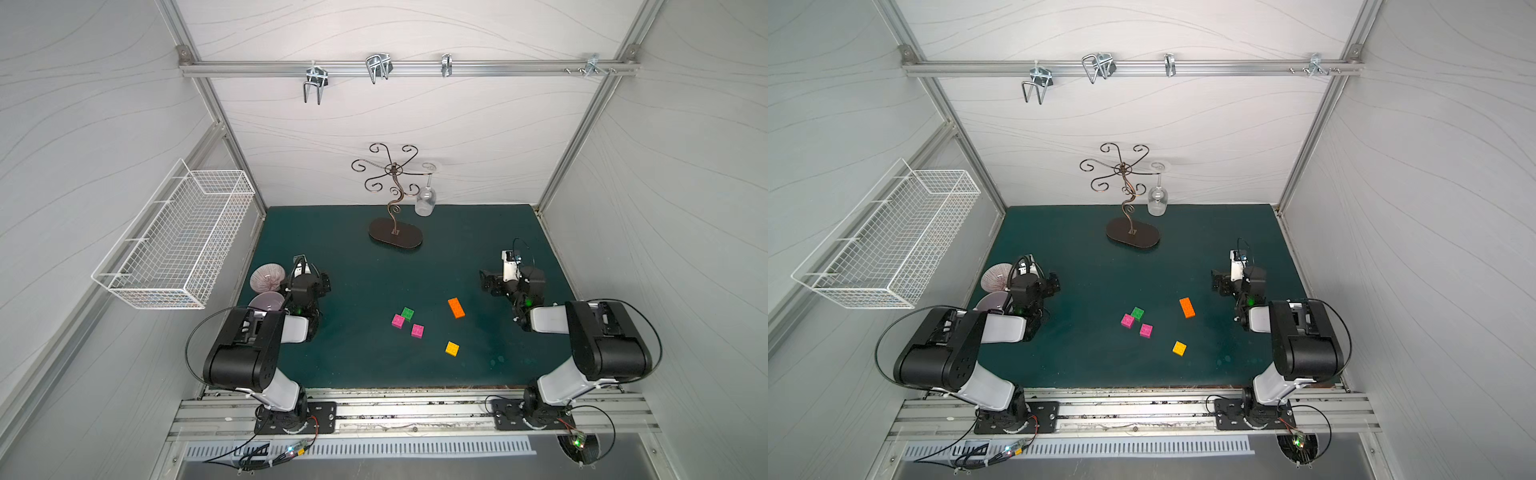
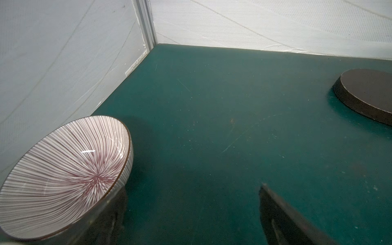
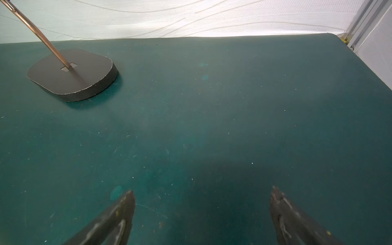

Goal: Assemble the letter r with lego
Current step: Pick up the lego brick from the center of the board.

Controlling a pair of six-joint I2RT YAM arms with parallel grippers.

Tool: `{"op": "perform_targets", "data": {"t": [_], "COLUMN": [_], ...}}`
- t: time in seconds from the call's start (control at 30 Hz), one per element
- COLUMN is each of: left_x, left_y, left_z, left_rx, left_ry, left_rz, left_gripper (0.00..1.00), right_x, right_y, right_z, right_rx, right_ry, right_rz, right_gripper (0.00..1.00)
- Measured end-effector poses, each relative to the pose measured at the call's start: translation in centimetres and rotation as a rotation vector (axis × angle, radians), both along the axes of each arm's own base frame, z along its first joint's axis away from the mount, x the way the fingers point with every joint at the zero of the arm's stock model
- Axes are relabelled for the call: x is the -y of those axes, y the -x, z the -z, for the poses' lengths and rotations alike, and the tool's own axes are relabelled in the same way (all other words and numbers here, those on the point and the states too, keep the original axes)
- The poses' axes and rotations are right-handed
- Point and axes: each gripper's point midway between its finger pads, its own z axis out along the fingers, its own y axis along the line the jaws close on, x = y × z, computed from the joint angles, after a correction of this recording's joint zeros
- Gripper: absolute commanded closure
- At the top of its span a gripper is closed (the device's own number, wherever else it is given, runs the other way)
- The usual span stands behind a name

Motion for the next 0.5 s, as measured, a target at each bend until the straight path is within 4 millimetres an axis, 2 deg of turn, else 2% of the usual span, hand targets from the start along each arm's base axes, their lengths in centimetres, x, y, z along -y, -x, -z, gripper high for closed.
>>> {"op": "perform_targets", "data": {"t": [0.5], "left_x": [-0.29], "left_y": [-0.01], "left_z": [0.10], "left_rx": [-0.002], "left_ry": [0.009], "left_rz": [0.001], "left_gripper": [0.00], "right_x": [-0.02], "right_y": [0.00], "right_z": [-0.01], "right_rx": [0.000], "right_ry": [0.000], "right_rz": [0.000], "right_gripper": [0.01]}}
